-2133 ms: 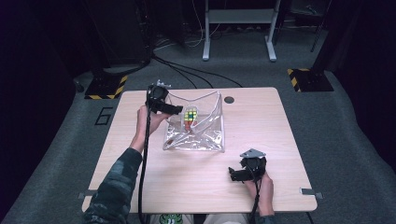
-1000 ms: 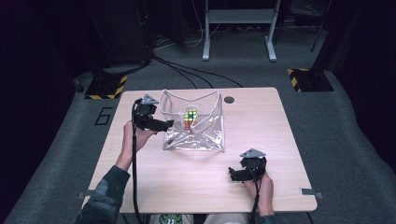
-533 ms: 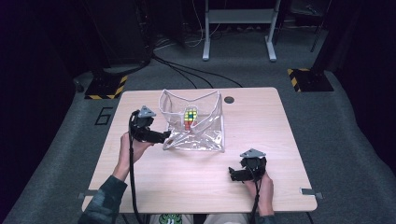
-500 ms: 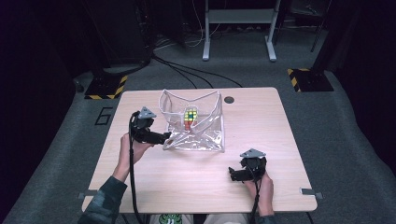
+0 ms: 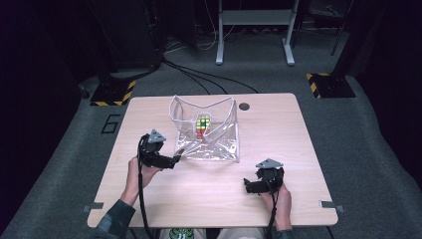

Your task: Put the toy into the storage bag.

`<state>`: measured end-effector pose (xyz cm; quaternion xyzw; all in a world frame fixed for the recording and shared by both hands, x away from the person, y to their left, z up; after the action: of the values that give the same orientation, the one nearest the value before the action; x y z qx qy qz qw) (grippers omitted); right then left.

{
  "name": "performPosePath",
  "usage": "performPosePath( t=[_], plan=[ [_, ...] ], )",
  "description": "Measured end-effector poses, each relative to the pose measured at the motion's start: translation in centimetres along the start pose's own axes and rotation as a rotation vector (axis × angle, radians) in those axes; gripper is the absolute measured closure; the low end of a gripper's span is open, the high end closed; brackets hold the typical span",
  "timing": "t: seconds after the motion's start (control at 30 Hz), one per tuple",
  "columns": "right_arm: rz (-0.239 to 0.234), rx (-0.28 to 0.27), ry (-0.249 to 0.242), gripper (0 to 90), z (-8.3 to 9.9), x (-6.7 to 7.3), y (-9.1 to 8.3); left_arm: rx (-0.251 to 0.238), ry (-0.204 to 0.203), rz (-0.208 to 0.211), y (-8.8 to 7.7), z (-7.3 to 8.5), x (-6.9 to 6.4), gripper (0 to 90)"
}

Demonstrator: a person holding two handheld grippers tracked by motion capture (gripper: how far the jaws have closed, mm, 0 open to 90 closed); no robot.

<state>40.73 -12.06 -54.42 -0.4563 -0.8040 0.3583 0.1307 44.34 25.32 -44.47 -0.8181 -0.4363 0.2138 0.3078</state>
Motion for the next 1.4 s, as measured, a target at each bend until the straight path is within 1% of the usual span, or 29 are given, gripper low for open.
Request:
performPosePath(
  t=[0.07, 0.2, 0.43, 0.47, 0.57, 0.63, 0.7, 0.77, 0.8, 0.9, 1.0, 1.03, 1.07, 1.17, 1.2, 1.27, 1.33, 1.4],
  plan=[
    [0.0, 0.0, -0.001, 0.0, 0.0, 0.0, 0.0, 0.012, 0.002, -0.001, 0.2, 0.6, 0.0, 8.7],
    [0.0, 0.0, 0.0, 0.0, 0.0, 0.0, 0.0, 0.034, -0.005, -0.003, 0.6, 2.1, 0.2, 8.6],
    [0.0, 0.0, 0.0, 0.0, 0.0, 0.0, 0.0, 0.029, -0.038, -0.005, 0.7, 3.8, 0.6, 8.6],
    [0.0, -0.001, -0.001, 0.0, 0.0, 0.0, 0.0, 0.035, -0.036, -0.006, 0.6, 4.0, 0.7, 8.6],
    [0.0, 0.0, 0.0, 0.0, 0.0, 0.0, 0.0, 0.032, -0.047, -0.007, 0.8, 4.9, 0.8, 8.5],
    [0.0, 0.0, -0.001, 0.0, 0.0, 0.0, 0.0, 0.035, -0.048, -0.009, 0.8, 5.6, 1.0, 8.5],
    [0.0, -0.001, -0.001, 0.0, 0.0, 0.0, 0.0, 0.032, -0.064, -0.015, 0.8, 6.2, 1.2, 8.5],
    [0.0, -0.001, -0.001, 0.0, 0.0, 0.0, 0.0, 0.033, -0.068, -0.017, 0.6, 6.8, 1.4, 8.5],
    [0.0, 0.0, 0.001, 0.0, 0.0, 0.0, 0.0, 0.03, -0.082, -0.02, 0.6, 7.1, 1.4, 8.5],
    [0.0, -0.001, -0.001, 0.0, 0.0, 0.0, 0.0, 0.037, -0.088, -0.025, 0.5, 8.1, 1.7, 8.5],
    [0.0, 0.0, 0.0, 0.0, 0.0, 0.0, 0.0, 0.038, -0.11, -0.032, 0.5, 9.0, 2.0, 8.5],
    [0.0, -0.001, -0.001, 0.0, 0.0, 0.0, 0.0, 0.041, -0.111, -0.035, 0.4, 9.3, 2.1, 8.5],
    [0.0, -0.001, 0.0, 0.0, 0.0, 0.0, 0.0, 0.038, -0.122, -0.033, 0.4, 9.7, 2.2, 8.4],
    [0.0, -0.001, -0.001, 0.0, 0.0, 0.0, 0.0, 0.031, -0.136, -0.041, 0.1, 10.4, 2.5, 8.1],
    [0.0, -0.001, -0.001, 0.0, 0.0, 0.0, 0.0, 0.029, -0.147, -0.044, -0.1, 10.9, 2.7, 8.1],
    [0.0, 0.0, 0.0, 0.0, 0.0, 0.0, 0.0, 0.024, -0.15, -0.044, -0.2, 11.3, 2.9, 7.8],
    [0.0, -0.001, -0.001, 0.0, 0.0, 0.0, 0.0, 0.021, -0.164, -0.051, -0.4, 11.8, 3.0, 7.5],
    [0.0, 0.0, 0.001, 0.0, 0.0, 0.0, 0.0, 0.016, -0.17, -0.053, -0.6, 12.2, 3.3, 7.3]
  ],
)
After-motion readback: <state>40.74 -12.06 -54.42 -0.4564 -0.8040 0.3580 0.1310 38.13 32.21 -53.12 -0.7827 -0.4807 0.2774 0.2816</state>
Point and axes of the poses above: each handheld gripper's, and its own axes: y roughly forward along the jaws, z roughly out of its underside, x roughly to its left, the point moved 2 cm from there along y, roughly forward along the jaws, and after that the axes turned 9 degrees about -y, right-handed, at the moved point
